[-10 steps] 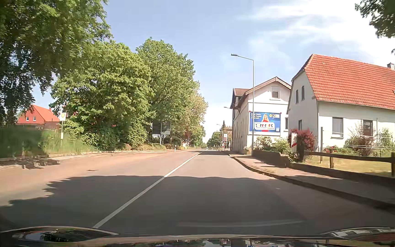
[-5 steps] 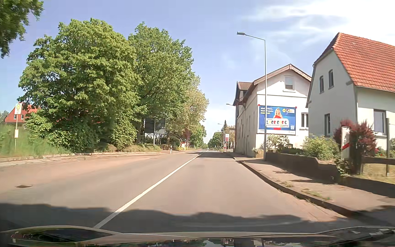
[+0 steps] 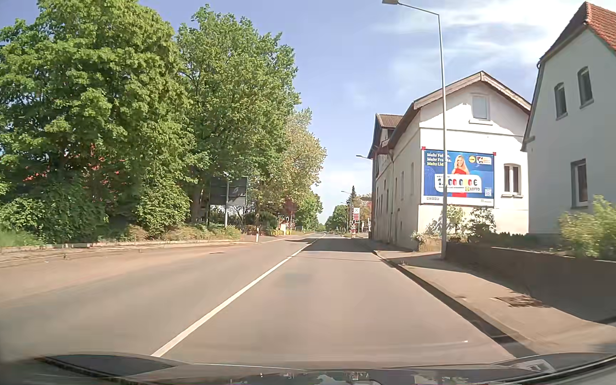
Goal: Follow the waypoints while adhering to traffic rules and regulations
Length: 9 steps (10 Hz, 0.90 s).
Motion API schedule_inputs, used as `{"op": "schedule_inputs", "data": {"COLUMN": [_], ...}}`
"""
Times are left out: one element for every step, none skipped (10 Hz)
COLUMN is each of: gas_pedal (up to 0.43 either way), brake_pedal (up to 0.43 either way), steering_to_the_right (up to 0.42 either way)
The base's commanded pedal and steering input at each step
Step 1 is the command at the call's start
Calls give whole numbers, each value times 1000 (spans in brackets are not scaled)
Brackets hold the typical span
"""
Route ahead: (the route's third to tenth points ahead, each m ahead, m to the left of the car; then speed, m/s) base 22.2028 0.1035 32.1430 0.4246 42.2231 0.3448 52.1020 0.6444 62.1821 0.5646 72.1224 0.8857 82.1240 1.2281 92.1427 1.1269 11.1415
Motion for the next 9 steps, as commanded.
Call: {"op": "schedule_inputs", "data": {"gas_pedal": [67, 67, 67, 67, 67, 67, 67, 67, 67], "brake_pedal": [0, 0, 0, 0, 0, 0, 0, 0, 0], "steering_to_the_right": [1, 1, 1, 1, 1, 1, 1, 2, 2]}}
